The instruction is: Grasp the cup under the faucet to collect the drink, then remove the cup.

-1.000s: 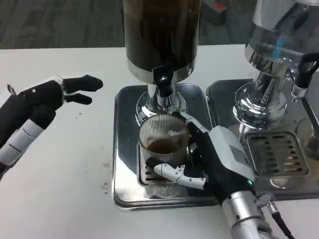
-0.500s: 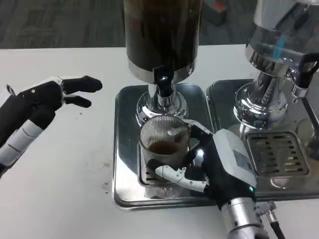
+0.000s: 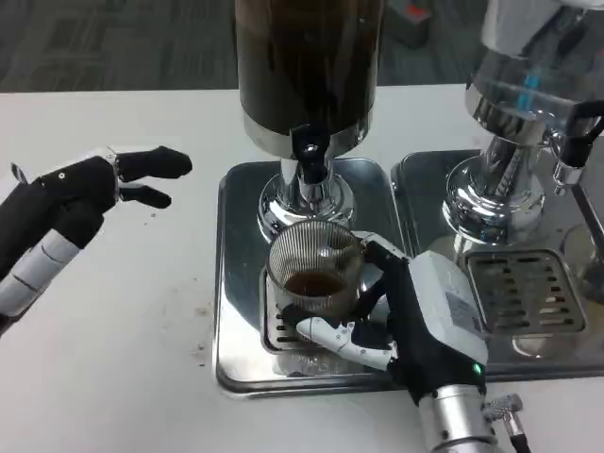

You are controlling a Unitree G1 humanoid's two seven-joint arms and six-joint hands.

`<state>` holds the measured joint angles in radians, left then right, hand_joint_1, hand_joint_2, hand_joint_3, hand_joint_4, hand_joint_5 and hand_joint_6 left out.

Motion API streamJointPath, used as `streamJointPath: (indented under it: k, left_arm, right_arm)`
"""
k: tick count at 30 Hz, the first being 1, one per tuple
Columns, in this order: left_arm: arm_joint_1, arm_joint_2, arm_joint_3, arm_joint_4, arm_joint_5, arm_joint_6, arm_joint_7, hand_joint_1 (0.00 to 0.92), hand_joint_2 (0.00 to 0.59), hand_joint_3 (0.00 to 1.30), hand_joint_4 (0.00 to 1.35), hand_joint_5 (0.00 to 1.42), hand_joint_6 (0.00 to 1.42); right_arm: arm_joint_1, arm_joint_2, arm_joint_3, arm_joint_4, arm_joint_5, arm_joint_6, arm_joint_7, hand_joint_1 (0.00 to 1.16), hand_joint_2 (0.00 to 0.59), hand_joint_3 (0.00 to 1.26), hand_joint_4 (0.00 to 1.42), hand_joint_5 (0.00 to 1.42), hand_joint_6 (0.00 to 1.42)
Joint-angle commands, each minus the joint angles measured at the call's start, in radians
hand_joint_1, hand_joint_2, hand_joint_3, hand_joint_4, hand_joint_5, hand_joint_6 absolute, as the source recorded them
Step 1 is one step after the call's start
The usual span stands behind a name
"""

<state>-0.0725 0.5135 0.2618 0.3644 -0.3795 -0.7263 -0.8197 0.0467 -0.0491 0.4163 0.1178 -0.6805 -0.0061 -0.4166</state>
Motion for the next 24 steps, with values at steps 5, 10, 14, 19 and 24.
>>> streamJointPath:
  k: [5,10,14,19,24]
  left_arm:
    - [0.013,0.008,-0.005,0.007,0.018,0.008,0.002,0.0,0.13,0.35,0.28,0.24,0.41]
    - [0.008,0.006,-0.01,0.013,0.02,0.007,0.0,0.0,0.129,0.35,0.28,0.24,0.41]
    - [0.004,0.006,-0.014,0.022,0.022,0.007,-0.001,0.0,0.129,0.35,0.28,0.24,0.41]
    - [-0.001,0.004,-0.017,0.031,0.023,0.005,-0.003,0.0,0.129,0.34,0.28,0.24,0.41]
    - [-0.007,0.003,-0.02,0.043,0.025,0.003,-0.004,0.0,0.13,0.34,0.28,0.24,0.42]
  right_arm:
    - [0.016,0.004,-0.012,-0.007,0.007,-0.056,-0.055,0.54,0.14,0.42,0.6,0.82,1.23]
    - [0.028,0.004,-0.022,-0.023,0.01,-0.07,-0.065,0.53,0.14,0.44,0.62,0.83,1.23]
    - [0.037,0.004,-0.029,-0.029,0.015,-0.08,-0.068,0.53,0.14,0.44,0.62,0.83,1.23]
    - [0.044,0.006,-0.038,-0.03,0.017,-0.095,-0.076,0.53,0.14,0.46,0.64,0.85,1.25]
    - [0.048,0.009,-0.043,-0.027,0.019,-0.113,-0.086,0.54,0.152,0.47,0.65,0.86,1.25]
